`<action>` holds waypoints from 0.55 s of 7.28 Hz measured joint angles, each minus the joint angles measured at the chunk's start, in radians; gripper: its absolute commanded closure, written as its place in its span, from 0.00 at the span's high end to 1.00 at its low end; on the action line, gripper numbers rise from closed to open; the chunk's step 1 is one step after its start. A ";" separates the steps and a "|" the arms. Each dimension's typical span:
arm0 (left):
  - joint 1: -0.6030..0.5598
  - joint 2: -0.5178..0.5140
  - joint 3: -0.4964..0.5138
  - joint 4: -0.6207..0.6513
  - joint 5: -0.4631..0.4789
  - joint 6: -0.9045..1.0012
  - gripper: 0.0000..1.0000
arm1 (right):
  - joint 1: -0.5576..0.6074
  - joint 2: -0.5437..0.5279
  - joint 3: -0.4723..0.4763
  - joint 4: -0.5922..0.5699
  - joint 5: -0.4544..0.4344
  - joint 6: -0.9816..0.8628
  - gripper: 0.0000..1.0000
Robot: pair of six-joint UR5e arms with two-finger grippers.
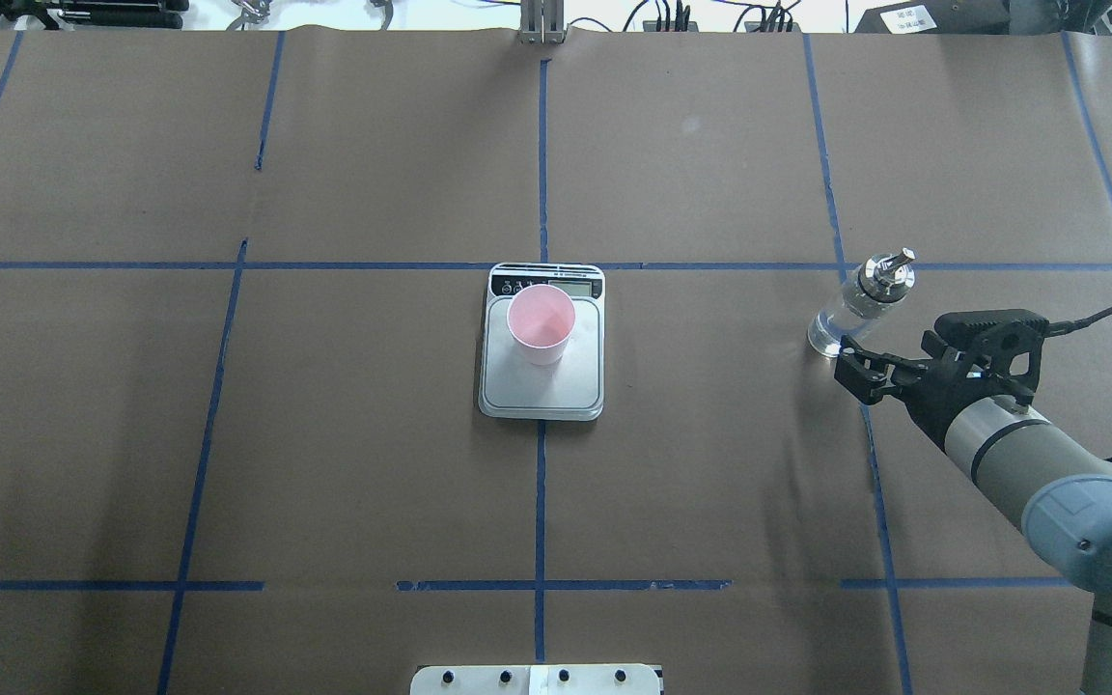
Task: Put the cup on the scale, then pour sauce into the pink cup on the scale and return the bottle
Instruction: 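Close the right gripper around the glass sauce bottle's neck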
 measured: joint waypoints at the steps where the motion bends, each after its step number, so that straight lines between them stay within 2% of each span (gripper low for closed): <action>1: -0.001 0.002 -0.001 -0.001 0.000 0.000 1.00 | -0.009 0.003 -0.021 0.019 -0.031 -0.003 1.00; 4: -0.001 0.004 -0.003 -0.002 0.000 0.001 1.00 | -0.029 0.057 -0.114 0.081 -0.104 -0.009 1.00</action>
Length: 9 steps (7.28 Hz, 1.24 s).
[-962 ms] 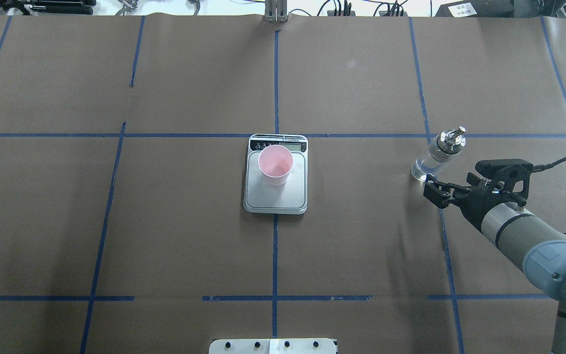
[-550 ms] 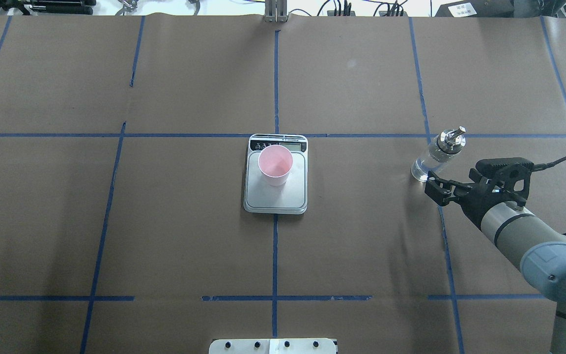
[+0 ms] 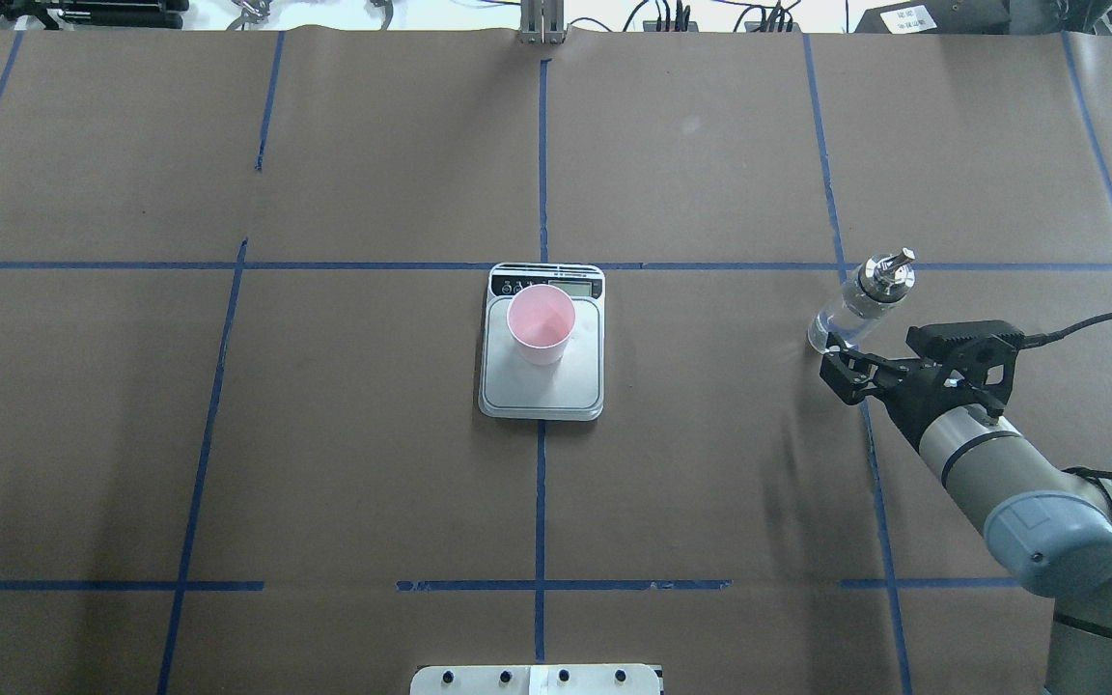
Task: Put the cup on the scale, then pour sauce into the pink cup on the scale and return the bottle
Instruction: 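Close the right gripper around the glass sauce bottle's neck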
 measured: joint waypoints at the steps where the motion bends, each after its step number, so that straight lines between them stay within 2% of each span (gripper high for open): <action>1: 0.000 0.000 -0.001 0.000 0.000 -0.001 1.00 | -0.003 0.017 -0.026 0.004 -0.015 0.000 1.00; 9: 0.000 -0.001 -0.001 0.000 0.000 -0.001 1.00 | -0.007 0.052 -0.107 0.007 -0.049 -0.011 1.00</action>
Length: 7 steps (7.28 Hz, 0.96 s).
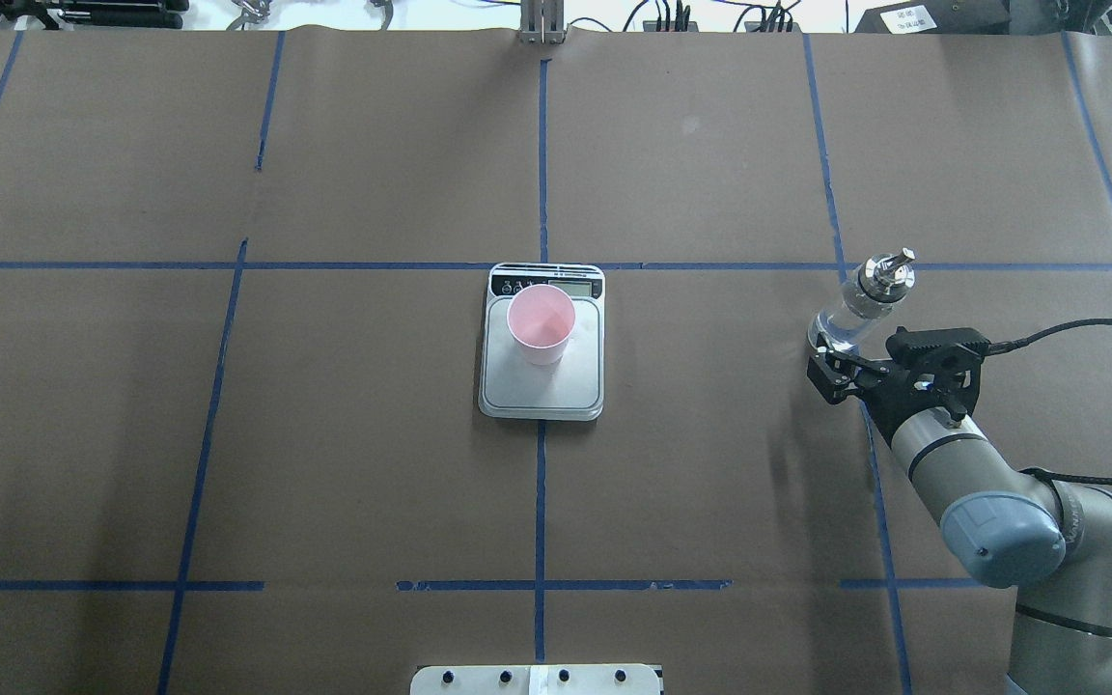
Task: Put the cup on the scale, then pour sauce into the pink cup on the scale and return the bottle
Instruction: 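Close the right gripper around the glass sauce bottle's neck, then lift the glass bottle with the right gripper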
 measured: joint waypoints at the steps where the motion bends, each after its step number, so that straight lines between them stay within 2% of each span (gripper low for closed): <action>1: 0.000 0.000 0.000 0.000 0.000 0.000 1.00 | 0.000 0.004 -0.006 0.000 -0.005 -0.001 1.00; 7: 0.000 0.001 -0.001 -0.001 0.000 0.000 1.00 | 0.024 0.026 -0.040 0.000 -0.034 -0.011 1.00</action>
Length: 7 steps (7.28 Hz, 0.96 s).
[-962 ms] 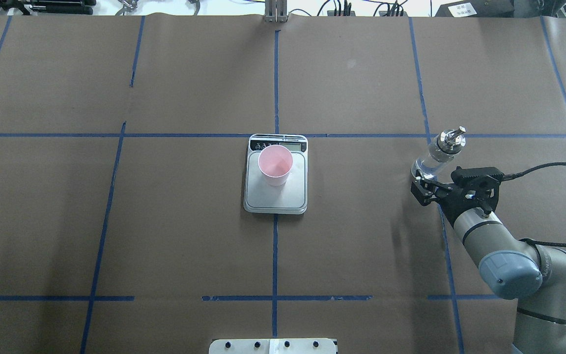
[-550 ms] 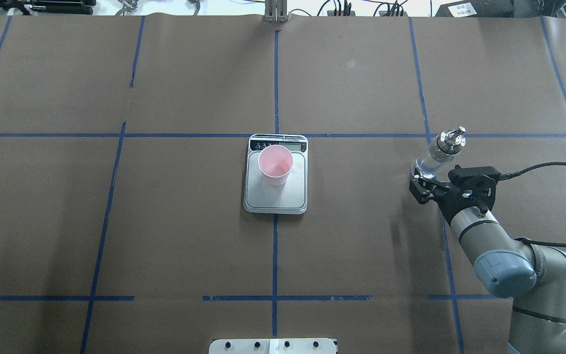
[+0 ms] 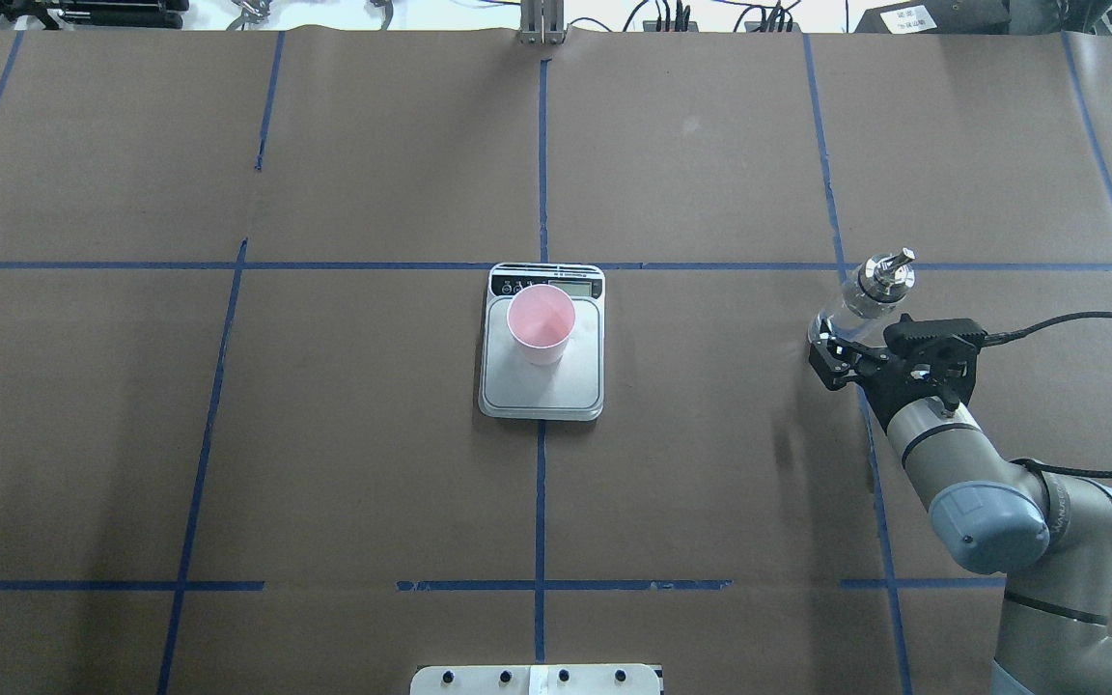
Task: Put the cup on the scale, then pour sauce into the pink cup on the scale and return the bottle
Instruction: 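Lift the glass bottle with the right gripper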
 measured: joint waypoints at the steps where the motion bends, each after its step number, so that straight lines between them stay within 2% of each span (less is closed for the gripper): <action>1: 0.000 0.000 0.000 0.000 0.000 0.000 1.00 | 0.008 0.005 -0.002 0.000 0.000 0.000 1.00; 4: 0.000 0.000 0.000 0.000 0.000 0.000 1.00 | 0.022 0.060 -0.030 -0.001 -0.006 -0.010 1.00; 7: 0.000 -0.001 0.000 0.000 0.000 0.000 1.00 | 0.038 0.072 -0.041 -0.002 -0.007 -0.012 1.00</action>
